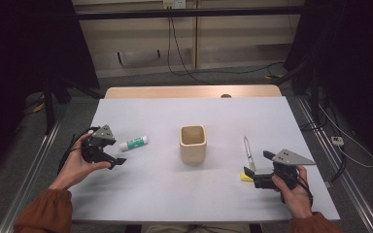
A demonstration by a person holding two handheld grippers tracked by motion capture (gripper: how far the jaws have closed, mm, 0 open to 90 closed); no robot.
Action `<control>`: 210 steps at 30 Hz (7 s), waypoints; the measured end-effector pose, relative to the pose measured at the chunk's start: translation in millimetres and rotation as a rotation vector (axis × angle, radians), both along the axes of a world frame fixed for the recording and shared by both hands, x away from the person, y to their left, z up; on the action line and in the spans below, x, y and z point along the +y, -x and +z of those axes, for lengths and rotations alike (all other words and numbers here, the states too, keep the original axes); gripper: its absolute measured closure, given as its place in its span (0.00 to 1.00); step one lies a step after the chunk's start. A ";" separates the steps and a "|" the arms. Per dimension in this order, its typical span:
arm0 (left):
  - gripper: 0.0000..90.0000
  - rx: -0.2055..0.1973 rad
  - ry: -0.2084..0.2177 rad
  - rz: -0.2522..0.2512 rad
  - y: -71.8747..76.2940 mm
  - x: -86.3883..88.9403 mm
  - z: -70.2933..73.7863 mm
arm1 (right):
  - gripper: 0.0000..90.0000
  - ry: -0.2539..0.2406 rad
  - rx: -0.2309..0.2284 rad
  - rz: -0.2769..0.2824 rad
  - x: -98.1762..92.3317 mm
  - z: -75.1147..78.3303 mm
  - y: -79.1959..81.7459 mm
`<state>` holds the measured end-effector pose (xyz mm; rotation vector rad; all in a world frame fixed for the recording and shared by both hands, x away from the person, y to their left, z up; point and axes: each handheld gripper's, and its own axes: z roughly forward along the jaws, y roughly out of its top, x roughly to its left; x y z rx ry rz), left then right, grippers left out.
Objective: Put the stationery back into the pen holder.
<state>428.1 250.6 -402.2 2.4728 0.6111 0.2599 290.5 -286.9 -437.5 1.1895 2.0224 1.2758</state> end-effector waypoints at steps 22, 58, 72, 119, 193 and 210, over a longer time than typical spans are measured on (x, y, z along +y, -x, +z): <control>0.32 0.014 -0.079 -0.034 -43.4 -18.7 -11.8 | 0.06 -0.001 0.014 0.013 1.2 -2.4 -1.1; 0.55 0.073 -0.162 -0.095 -60.9 -33.5 -28.4 | 0.06 0.000 0.030 0.025 2.0 -5.4 -2.8; 0.72 0.130 -0.145 -0.111 -63.4 -34.3 -28.7 | 0.06 -0.001 0.035 0.028 2.9 -6.0 -2.9; 0.73 0.121 0.113 0.052 -2.5 -19.9 21.7 | 0.06 0.006 0.033 0.042 7.0 -6.5 -3.0; 0.73 0.200 0.021 -0.242 84.5 -158.3 12.4 | 0.11 0.441 -0.211 0.335 132.9 -1.2 9.9; 0.73 0.213 0.035 -0.294 70.7 -203.4 10.9 | 0.25 0.744 -0.413 0.324 132.8 -8.0 23.0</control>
